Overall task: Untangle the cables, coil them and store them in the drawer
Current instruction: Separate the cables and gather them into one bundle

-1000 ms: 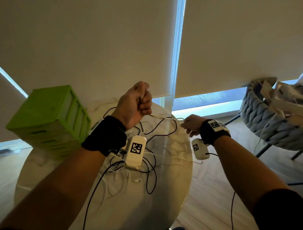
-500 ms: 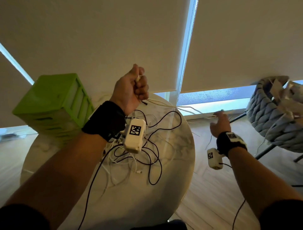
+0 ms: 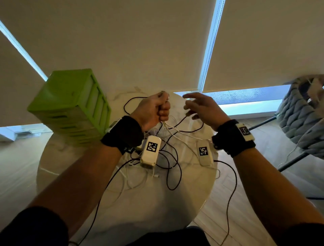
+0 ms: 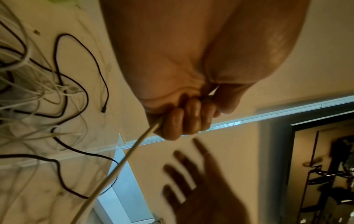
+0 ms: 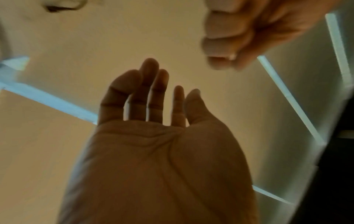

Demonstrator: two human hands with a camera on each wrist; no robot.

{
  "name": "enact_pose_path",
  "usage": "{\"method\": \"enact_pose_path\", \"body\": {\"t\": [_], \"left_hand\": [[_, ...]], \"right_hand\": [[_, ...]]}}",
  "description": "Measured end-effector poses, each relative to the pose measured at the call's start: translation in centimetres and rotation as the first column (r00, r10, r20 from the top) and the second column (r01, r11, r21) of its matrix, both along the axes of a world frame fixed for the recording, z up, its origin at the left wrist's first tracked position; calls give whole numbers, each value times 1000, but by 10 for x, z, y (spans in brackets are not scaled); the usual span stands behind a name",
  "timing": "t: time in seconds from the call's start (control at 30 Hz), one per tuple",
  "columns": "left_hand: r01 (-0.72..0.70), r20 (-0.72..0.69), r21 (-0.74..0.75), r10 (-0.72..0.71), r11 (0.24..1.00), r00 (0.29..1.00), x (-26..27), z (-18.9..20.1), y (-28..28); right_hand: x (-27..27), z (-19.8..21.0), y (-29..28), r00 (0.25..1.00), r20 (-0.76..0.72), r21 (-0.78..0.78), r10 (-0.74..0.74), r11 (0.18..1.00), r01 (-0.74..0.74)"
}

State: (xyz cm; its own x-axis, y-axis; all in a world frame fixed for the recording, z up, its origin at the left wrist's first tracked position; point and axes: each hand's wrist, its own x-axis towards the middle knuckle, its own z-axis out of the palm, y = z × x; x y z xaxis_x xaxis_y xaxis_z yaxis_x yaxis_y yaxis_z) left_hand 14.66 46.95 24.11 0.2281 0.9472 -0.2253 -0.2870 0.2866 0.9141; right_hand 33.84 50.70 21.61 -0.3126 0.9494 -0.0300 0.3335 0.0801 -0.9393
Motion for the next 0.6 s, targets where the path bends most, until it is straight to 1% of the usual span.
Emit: {"method": "enact_pose_path", "body": {"t": [0.07,0.13,0.17,0.23,0.33,0.43,0.5,0.6], "left_hand": [[57,42,-38,-55,998,998,-8,-3,-6],[86,62,-64,-82,994,995,-20,-4,-10],[89,52,-71,-85,994,995,-27,-3,-12],[109,51,-82,-105,991,993,-40,-2,-15],[87,80,-105,-79,991,994,-61,-3,-24],[15,79,-100,-8,995,997,-81,-7,-35],[-36,80,-76,42,996,996,-94,-12,-41],[-69,59,-53,72,996,996,-110,-16,-47]], "right_hand": [[-23,25,-7,992,13,126,128,984,-129],[-45,37,-13,972,89,220,219,947,-234],[-56,38,-14,962,135,252,239,930,-267],[-75,40,-16,954,191,295,229,914,-279],[-98,43,-17,944,206,286,257,907,-309],[-121,45,-21,914,287,289,286,884,-368],[-135,46,-23,917,293,286,270,891,-353],[-153,49,-26,918,288,264,274,899,-351]]}}
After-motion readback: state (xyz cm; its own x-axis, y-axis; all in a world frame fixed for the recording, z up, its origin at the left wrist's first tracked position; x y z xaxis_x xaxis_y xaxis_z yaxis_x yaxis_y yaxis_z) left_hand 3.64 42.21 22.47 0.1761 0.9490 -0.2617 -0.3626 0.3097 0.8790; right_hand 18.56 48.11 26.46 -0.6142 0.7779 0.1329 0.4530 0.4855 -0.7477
